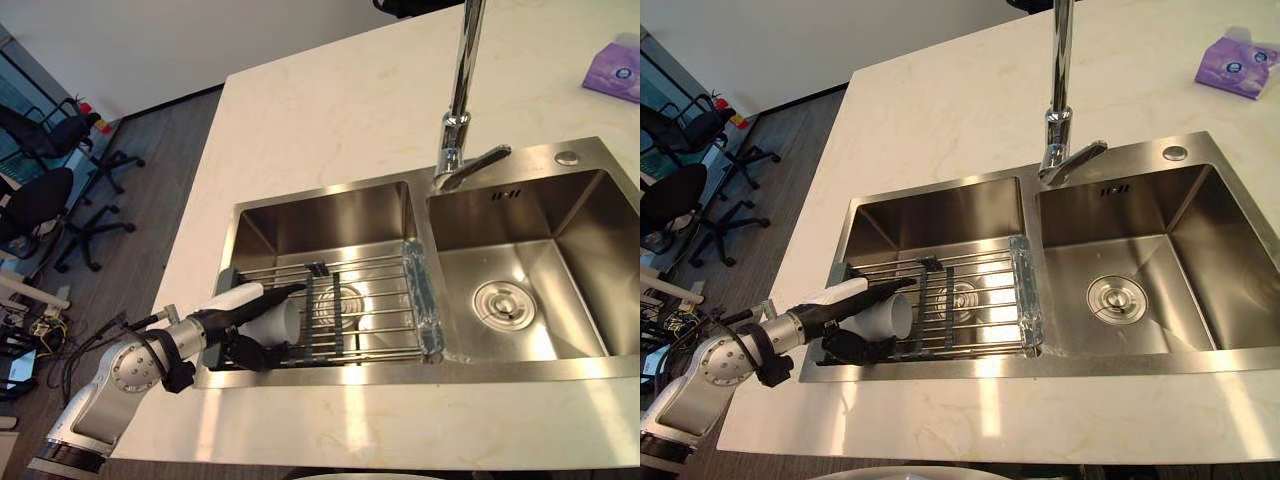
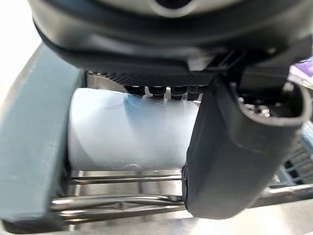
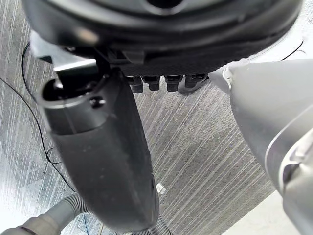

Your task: Walk over to the sink, pick up the cup, carry it to the dishwasher, place the cup inside the dishwasher, then close the dishwasher door

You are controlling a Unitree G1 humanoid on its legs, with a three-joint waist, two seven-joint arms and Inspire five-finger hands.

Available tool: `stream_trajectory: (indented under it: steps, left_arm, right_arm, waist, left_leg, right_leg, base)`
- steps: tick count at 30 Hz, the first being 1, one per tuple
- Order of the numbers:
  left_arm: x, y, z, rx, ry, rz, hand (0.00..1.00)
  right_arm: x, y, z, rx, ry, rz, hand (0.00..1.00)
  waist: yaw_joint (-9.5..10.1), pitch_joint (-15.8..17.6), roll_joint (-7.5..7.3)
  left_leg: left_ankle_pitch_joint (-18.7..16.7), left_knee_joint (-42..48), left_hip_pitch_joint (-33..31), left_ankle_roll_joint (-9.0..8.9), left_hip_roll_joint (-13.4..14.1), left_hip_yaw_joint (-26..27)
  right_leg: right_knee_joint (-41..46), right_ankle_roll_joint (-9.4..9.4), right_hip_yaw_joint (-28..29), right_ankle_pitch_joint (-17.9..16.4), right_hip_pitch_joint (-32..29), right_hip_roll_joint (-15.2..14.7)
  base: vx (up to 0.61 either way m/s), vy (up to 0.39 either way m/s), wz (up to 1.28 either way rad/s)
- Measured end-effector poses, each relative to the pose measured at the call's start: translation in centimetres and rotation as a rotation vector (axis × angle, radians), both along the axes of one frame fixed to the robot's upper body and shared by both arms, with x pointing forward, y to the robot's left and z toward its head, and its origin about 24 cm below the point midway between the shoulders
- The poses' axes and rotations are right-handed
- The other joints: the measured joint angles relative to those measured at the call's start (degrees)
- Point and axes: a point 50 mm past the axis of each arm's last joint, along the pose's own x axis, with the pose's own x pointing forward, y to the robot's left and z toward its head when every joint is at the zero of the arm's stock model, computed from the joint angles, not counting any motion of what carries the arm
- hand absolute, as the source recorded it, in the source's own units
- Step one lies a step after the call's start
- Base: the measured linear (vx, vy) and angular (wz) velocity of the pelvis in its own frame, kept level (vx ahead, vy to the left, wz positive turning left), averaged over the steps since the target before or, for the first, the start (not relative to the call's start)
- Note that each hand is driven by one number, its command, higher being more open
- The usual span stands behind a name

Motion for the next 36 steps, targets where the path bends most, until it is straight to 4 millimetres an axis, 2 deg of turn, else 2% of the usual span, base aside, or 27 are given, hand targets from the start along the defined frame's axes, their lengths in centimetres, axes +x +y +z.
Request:
stream_trajectory:
  steps: [8, 13, 22, 26, 27, 29, 36]
  left_arm:
    - [0.3, 0.9, -0.3, 0.019, 0.007, 0.013, 1.00]
    - [0.3, 1.0, -0.4, 0.036, 0.005, 0.012, 1.00]
    - [0.6, 0.9, -1.3, 0.054, -0.032, 0.063, 1.00]
    - [0.9, 0.7, -2.0, 0.041, -0.040, 0.100, 1.00]
    - [1.0, 0.7, -2.2, 0.037, -0.041, 0.111, 0.00]
    - [1.1, 0.7, -2.3, 0.035, -0.052, 0.124, 0.00]
    - [2.0, 0.8, -2.7, 0.012, -0.059, 0.194, 0.00]
  right_arm:
    - [0.0, -0.5, 0.3, -0.013, 0.001, 0.001, 1.00]
    - [0.0, -0.5, 0.3, -0.012, -0.002, 0.002, 1.00]
    - [0.0, -0.8, 0.4, -0.020, -0.007, 0.005, 1.00]
    - [0.0, -1.6, 0.9, -0.044, -0.016, 0.002, 1.00]
    - [-0.1, -1.9, 1.0, -0.052, -0.018, -0.008, 1.00]
    - [-0.2, -2.3, 1.2, -0.064, -0.023, -0.010, 1.00]
    - [0.0, -2.7, 1.6, -0.095, -0.055, 0.021, 1.00]
  waist:
    - [-0.22, 0.13, 0.24]
    - [-1.36, 0.38, 0.67]
    - [-2.64, 1.27, 0.55]
    - [-3.20, 1.76, 1.55]
    - [-3.44, 1.95, 1.87]
    - [-4.29, 2.44, 2.05]
    - [-5.42, 3.68, 2.07]
  left_leg:
    - [-0.09, 0.00, 0.00, -0.17, 0.09, 0.64]
    - [-0.17, 0.02, 0.00, -0.31, 0.08, 0.96]
    - [-0.41, 0.09, -0.05, -0.67, 0.11, 1.70]
    - [-0.76, 0.17, -0.66, -1.19, 0.19, 1.92]
    - [-0.75, 0.17, -0.77, -1.19, 0.16, 1.88]
    - [-0.78, 0.24, -0.85, -1.23, 0.10, 1.75]
    - [-1.04, 0.67, -0.88, -1.62, -0.12, 1.69]
  right_leg:
    - [0.00, 0.06, 1.04, 0.08, -0.52, 0.07]
    - [0.02, 0.10, 1.69, 0.18, -0.78, 0.07]
    - [-0.02, 0.05, 3.46, 0.60, -2.08, 0.06]
    - [-0.19, 0.13, 4.74, 0.84, -3.43, 0.01]
    - [-0.14, 0.14, 4.97, 0.88, -3.70, 0.01]
    - [-0.03, 0.15, 5.18, 0.89, -3.83, 0.00]
    - [-0.27, 0.43, 6.09, 0.75, -4.22, 0.01]
  base:
    - [-0.01, -0.003, -0.05]
    - [-0.02, -0.010, -0.06]
    - [-0.04, -0.013, -0.10]
    - [-0.04, -0.019, -0.15]
    - [-0.02, -0.023, -0.13]
    - [-0.01, -0.017, -0.05]
    - [-0.04, -0.015, -0.06]
